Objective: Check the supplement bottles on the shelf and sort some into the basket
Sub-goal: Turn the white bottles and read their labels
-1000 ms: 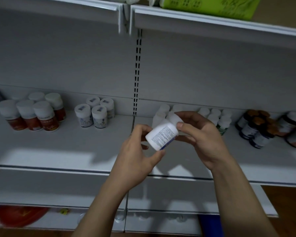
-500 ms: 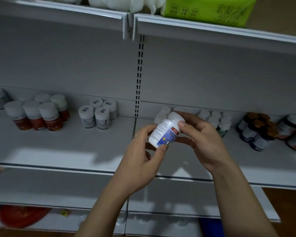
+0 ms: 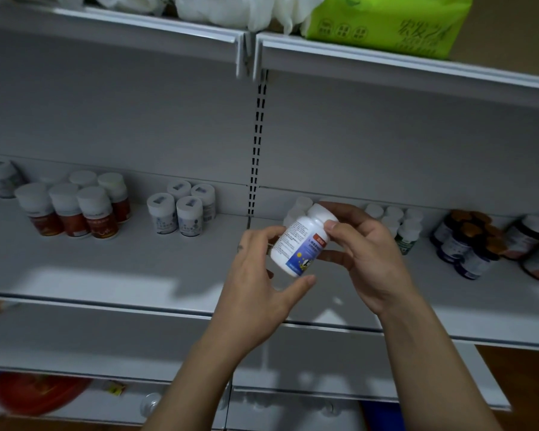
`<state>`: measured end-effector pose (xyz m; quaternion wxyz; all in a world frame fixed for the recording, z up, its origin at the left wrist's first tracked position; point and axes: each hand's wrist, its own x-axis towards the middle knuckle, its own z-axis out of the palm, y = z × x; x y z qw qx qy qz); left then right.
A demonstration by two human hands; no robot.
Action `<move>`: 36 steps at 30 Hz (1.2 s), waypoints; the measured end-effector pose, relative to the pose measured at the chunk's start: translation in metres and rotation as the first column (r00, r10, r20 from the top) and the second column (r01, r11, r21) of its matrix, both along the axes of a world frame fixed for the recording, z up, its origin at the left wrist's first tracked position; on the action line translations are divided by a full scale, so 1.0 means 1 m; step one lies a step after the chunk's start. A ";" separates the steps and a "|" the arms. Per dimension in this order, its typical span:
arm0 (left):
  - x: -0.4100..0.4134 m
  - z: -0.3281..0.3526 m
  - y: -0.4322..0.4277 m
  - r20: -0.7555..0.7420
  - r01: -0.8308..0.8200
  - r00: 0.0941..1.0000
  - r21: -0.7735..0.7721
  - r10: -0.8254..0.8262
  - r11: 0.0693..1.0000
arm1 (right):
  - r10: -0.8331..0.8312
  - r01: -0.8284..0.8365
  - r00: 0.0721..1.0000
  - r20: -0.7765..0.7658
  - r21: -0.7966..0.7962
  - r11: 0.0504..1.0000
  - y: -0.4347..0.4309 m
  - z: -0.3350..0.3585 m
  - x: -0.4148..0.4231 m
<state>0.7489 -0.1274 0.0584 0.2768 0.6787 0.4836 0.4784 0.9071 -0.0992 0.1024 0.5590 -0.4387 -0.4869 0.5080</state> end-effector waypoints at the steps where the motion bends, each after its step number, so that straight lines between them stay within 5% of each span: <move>1: 0.000 -0.001 0.001 0.011 -0.012 1.000 -0.006 0.012 1.000 | -0.001 0.001 1.000 -0.004 -0.003 1.000 0.000 -0.001 -0.001; 16: -0.007 -0.002 -0.004 0.051 0.150 0.988 -0.133 -0.145 0.980 | 0.116 -0.116 0.989 -0.092 0.006 0.993 0.000 -0.006 -0.003; 31: -0.006 -0.011 0.010 -0.019 -0.037 0.999 -0.065 0.035 0.997 | -0.033 0.032 0.999 -0.041 -0.040 0.999 0.005 -0.003 -0.016; 36: -0.011 -0.013 0.010 0.049 0.021 0.999 -0.078 -0.017 0.997 | -0.002 0.002 1.000 -0.003 -0.034 0.999 0.006 -0.004 -0.014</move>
